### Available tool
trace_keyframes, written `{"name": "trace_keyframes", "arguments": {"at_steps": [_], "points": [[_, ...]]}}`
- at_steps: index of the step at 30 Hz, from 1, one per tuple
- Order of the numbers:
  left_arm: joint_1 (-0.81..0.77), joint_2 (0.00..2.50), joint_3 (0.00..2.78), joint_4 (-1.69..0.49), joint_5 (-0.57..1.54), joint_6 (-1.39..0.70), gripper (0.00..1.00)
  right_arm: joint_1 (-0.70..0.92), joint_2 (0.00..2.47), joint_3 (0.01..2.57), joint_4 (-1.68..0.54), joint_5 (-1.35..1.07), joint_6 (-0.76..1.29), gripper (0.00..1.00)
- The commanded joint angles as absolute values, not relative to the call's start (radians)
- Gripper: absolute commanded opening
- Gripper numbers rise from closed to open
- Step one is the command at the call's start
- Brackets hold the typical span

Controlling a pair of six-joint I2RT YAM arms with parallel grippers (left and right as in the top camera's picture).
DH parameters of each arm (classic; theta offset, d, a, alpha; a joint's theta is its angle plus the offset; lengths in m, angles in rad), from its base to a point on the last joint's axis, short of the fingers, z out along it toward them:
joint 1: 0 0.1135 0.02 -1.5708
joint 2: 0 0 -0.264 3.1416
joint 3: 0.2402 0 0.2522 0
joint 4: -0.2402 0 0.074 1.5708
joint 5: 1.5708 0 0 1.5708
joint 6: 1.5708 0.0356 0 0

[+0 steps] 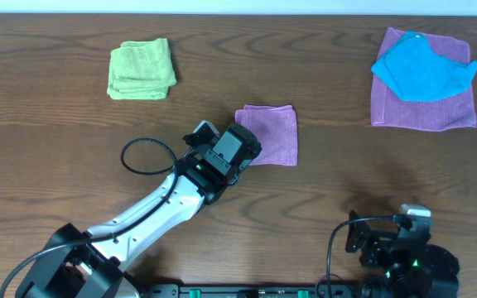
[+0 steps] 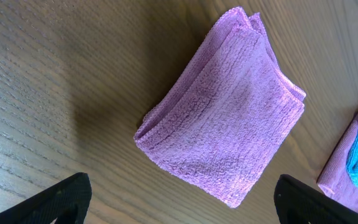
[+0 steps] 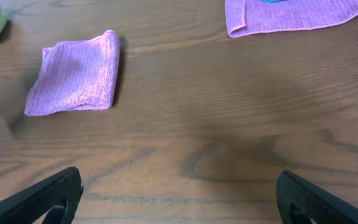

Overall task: Fold the cloth
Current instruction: 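Move the left gripper to the folded purple square's lower edge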

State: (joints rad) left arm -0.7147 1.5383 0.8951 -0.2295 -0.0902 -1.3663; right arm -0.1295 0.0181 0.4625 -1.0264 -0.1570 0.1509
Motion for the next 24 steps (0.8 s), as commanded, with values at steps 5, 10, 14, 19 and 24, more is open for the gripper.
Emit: {"name": "trace_keyframes", "arguments": {"at_steps": [5, 10, 14, 19, 24], "points": [[-0.707, 1.544, 0.891, -0.244, -0.107, -1.380, 0.95, -0.124, 0.007, 0.459, -1.022, -0.154, 0.160, 0.99], [-0.705, 1.545, 0.891, -0.260, -0.297, -1.381, 0.95, -0.124, 0.007, 0.459, -1.022, -0.154, 0.160, 0.99], [-0.707, 1.545, 0.891, -0.258, -0.226, -1.433, 0.95, -0.124, 0.007, 0.459, -1.021, -0.154, 0.160, 0.99], [-0.741, 1.554, 0.891, -0.256, -0.168, -1.921, 0.95, -0.124, 0.007, 0.459, -1.022, -0.154, 0.160, 0.99], [-0.843, 1.615, 0.891, -0.201, -0.254, -2.086, 0.95, -0.124, 0.007, 0.459, -1.021, -0.154, 0.160, 0.99]]}}
